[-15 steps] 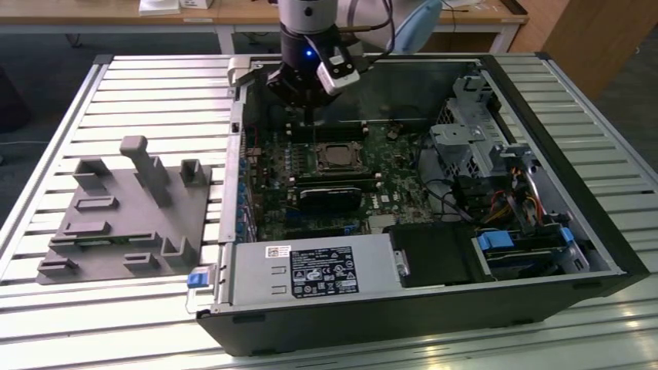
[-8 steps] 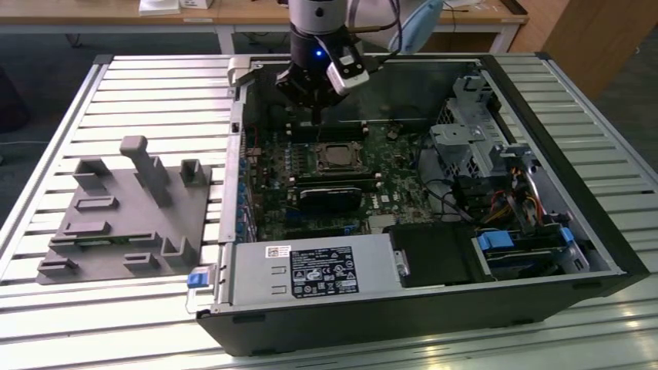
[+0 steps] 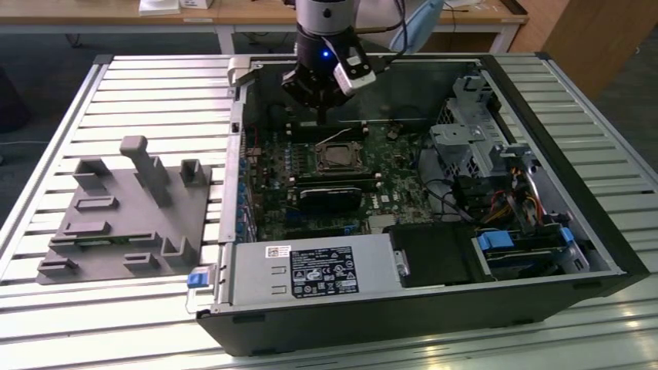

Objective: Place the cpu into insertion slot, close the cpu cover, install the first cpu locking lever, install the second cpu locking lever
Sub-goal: 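Install the first cpu locking lever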

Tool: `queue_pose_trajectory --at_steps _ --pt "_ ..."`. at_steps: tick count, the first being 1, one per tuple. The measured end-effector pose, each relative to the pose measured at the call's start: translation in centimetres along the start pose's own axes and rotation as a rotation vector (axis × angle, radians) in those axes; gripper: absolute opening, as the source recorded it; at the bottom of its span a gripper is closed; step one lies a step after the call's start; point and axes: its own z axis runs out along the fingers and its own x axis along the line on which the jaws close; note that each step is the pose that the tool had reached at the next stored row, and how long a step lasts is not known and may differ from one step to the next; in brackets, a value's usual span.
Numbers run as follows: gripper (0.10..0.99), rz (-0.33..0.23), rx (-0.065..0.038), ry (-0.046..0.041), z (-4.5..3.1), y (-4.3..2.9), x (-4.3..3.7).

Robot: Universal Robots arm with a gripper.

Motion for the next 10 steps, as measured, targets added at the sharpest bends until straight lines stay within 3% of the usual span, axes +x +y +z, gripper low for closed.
queue_pose_trajectory --at_steps 2,4,5,10 --pt "0.106 0.000 -0.015 0.0006 0.05 -0.03 -0.01" --pt "0.106 0.001 -0.044 0.0020 0.10 -0.15 -0.01" --pt "0.106 0.001 -0.053 0.0024 0.13 -0.19 -0.01" --pt "0.106 -0.002 -0.054 0.0027 0.33 -0.20 -0.17"
